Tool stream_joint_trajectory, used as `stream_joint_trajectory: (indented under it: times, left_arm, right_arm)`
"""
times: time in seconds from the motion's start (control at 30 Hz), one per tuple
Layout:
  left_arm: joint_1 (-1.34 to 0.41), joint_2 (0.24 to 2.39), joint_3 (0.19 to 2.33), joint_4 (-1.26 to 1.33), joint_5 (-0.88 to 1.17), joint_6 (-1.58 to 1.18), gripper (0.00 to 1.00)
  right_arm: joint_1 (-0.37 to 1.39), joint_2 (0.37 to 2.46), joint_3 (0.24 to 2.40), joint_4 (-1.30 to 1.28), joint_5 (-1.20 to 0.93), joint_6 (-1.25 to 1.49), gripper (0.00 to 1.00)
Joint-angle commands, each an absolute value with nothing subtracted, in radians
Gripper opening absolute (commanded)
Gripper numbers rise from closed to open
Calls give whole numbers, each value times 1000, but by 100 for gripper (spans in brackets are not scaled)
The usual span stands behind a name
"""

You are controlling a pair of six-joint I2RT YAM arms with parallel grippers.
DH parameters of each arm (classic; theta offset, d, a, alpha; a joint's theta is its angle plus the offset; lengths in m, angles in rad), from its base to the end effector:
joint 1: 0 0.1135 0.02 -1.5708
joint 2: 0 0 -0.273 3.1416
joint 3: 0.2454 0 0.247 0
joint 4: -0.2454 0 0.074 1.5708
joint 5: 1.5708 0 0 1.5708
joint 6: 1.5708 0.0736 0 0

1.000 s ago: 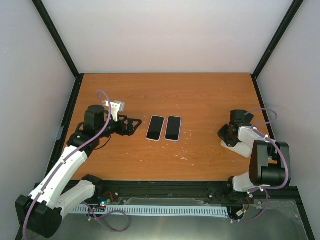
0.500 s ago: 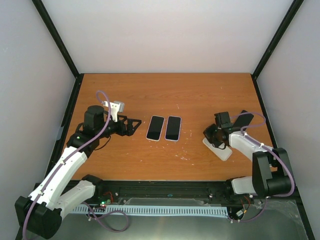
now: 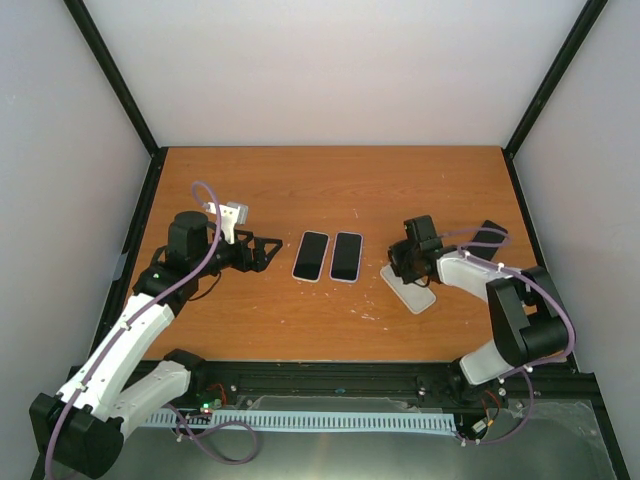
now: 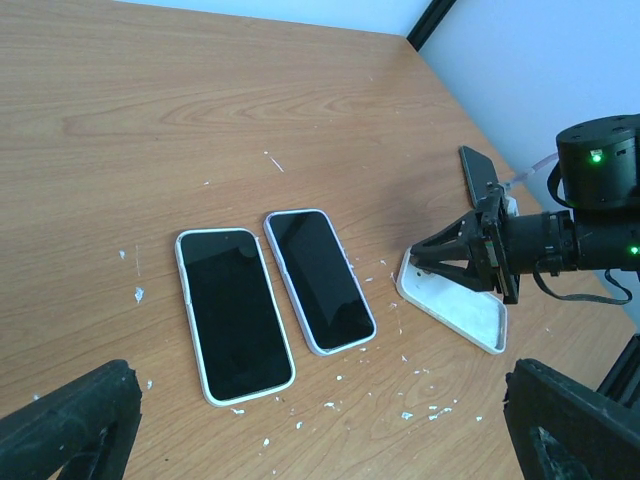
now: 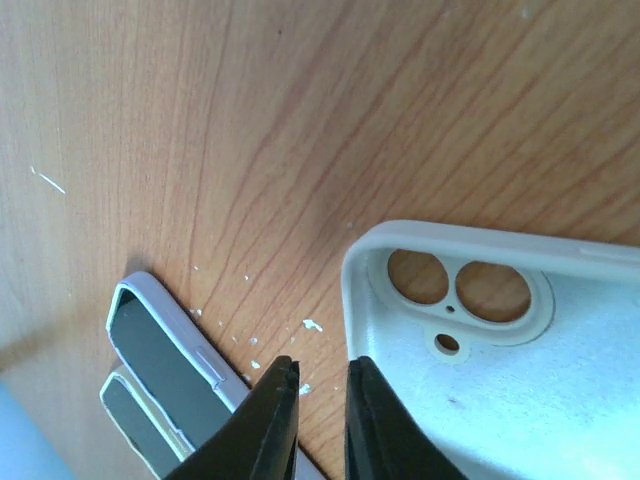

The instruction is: Put the phone into the phone case

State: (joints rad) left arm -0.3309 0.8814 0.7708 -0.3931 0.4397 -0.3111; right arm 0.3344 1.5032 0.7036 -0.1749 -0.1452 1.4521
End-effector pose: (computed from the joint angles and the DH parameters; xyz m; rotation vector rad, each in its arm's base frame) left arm 0.1924 -0.0992 0.2895 0.3000 2.1113 -0.8423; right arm 0.2743 0.1066 0.1344 1.4165 2.3819 0.7897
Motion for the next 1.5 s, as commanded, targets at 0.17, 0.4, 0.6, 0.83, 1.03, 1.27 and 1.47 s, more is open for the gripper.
stream_joint_trajectory:
  times: [0.17,0.4,0.6,0.83,1.03,1.27,1.47]
  left_arm:
    - [-329,867,774,-385,434,-289,100]
    - [-328,865,772,-383,439,-289,100]
    - [-328,866,770,-381,449,-291,99]
    - [-328,862,769,-384,439,-293,99]
    - [-328,870,768,-382,445,-294,100]
    - [-328,887,769,-389,430,-293,100]
    - [-328,904,776,-390,421,-288,99]
  right_arm:
    - [323,1472,811,-299,-30,1271,57]
    - [163,1365,855,-399,94,885,80]
    - [12,1396,961,-406,105,496,88]
    - [-40,1592,1112,-419,224,289,89]
    - [-137,1763,1228,-401,145,192,89]
    - [-222,1969,1368,-444,108,132,92]
    - [-251,2070,1484,-471,145,109,93]
